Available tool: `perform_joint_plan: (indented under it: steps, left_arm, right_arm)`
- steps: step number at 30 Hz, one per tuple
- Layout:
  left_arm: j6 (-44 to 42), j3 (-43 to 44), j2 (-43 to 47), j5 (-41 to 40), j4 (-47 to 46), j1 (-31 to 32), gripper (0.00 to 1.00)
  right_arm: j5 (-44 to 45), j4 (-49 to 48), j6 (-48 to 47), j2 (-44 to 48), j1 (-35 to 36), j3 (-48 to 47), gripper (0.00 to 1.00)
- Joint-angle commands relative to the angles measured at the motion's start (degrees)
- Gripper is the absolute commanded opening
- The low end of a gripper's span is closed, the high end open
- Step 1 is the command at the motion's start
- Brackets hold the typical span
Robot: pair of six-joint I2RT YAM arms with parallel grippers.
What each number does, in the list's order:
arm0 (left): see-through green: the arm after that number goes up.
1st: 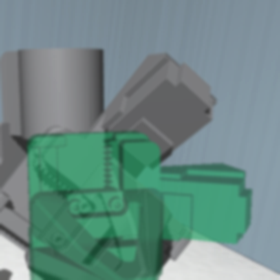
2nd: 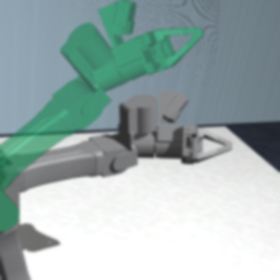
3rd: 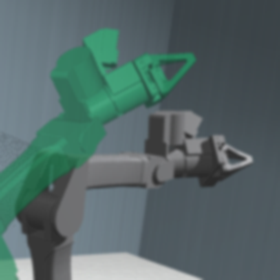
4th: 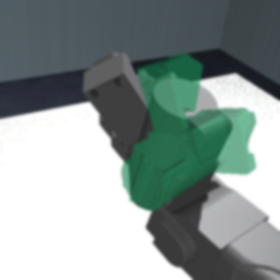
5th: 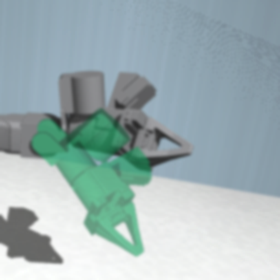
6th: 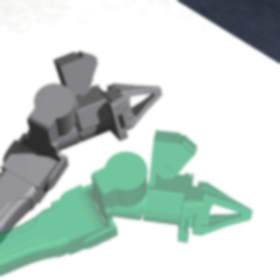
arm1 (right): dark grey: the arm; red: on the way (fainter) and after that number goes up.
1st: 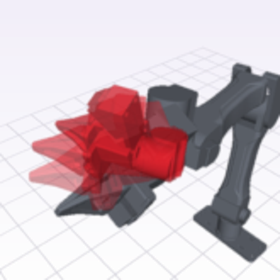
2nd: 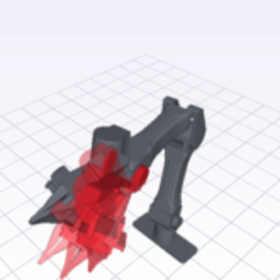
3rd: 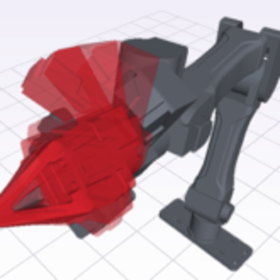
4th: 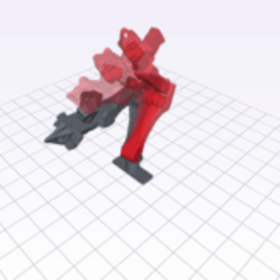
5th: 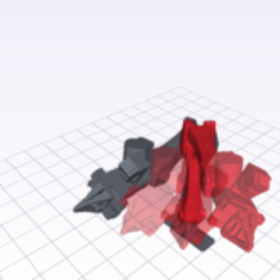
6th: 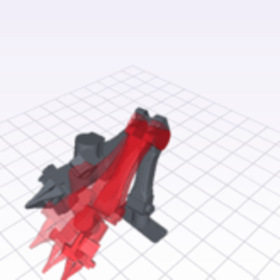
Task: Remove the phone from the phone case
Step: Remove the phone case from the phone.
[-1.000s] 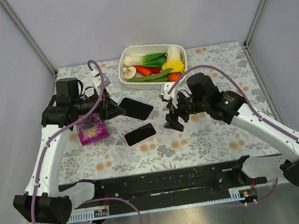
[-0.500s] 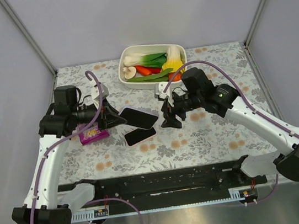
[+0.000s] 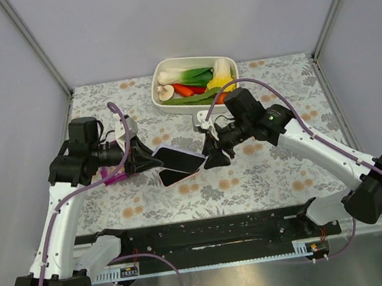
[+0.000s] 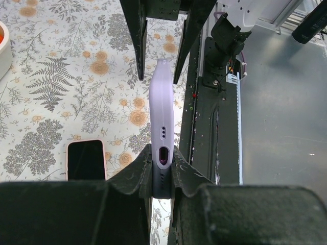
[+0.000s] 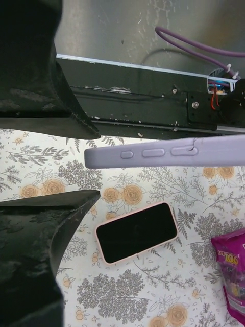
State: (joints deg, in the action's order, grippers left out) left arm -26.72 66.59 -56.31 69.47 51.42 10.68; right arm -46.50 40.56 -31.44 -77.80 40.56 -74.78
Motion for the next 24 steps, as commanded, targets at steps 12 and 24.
perform_joint_plan:
  steps: [12, 24]
  left_arm:
    - [-1.5, 0.0, 0.6, 3.6, -2.7, 1.8, 0.00]
    - [-3.7, -0.6, 1.1, 2.8, -2.9, 2.6, 0.00]
  right_arm:
    - [-4.9, 0.7, 0.5, -1.2, -0.3, -3.5, 0.49]
    - [-7.8, 2.9, -1.7, -1.1, -0.2, -3.2, 0.28]
